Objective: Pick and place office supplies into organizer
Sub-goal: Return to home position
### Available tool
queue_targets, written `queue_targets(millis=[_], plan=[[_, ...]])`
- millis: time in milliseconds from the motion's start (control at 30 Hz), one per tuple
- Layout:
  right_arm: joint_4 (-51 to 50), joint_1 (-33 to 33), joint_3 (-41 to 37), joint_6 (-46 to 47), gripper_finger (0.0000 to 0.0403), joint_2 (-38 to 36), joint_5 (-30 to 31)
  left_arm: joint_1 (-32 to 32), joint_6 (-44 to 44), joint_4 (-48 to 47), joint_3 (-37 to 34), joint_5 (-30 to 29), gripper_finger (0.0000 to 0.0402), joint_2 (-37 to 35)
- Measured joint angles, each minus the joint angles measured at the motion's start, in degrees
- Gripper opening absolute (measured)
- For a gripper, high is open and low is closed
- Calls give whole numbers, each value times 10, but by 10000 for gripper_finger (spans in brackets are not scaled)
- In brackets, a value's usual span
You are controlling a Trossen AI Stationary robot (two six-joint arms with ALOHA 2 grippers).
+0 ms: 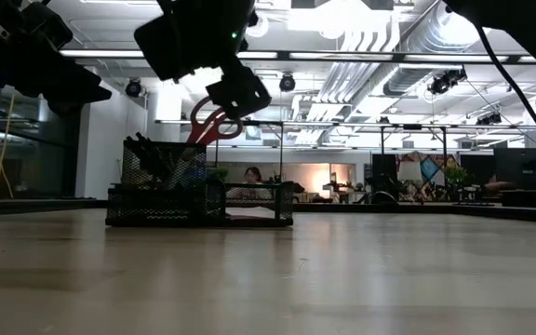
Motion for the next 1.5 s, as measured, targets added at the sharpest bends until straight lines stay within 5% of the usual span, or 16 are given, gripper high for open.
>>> queue_targets(millis=[133,267,433,500,800,933,1333,1500], plan=[[-3,22,0,65,274,0,2,0,0,0,0,0,145,0],[-30,43,0,265,271,-4,-30,0,0,1,0,0,145,0],[-70,44,2,504,271,-19,-371,0,-2,-2,0,0,145,0],[-60,39,-1,541,271,-16,-446,0,-2,-4,0,2,145,0],[300,30,-156,552,271,-14,-711,0,-18,-35,0,11,145,0],[564,32,-261,567,271,-17,-798,0,-28,-43,0,11,145,0],[1004,17,-645,620,271,-145,-815,0,-22,-44,0,2,145,0],[1091,6,-782,628,271,-238,-816,0,29,-39,0,-7,145,0]])
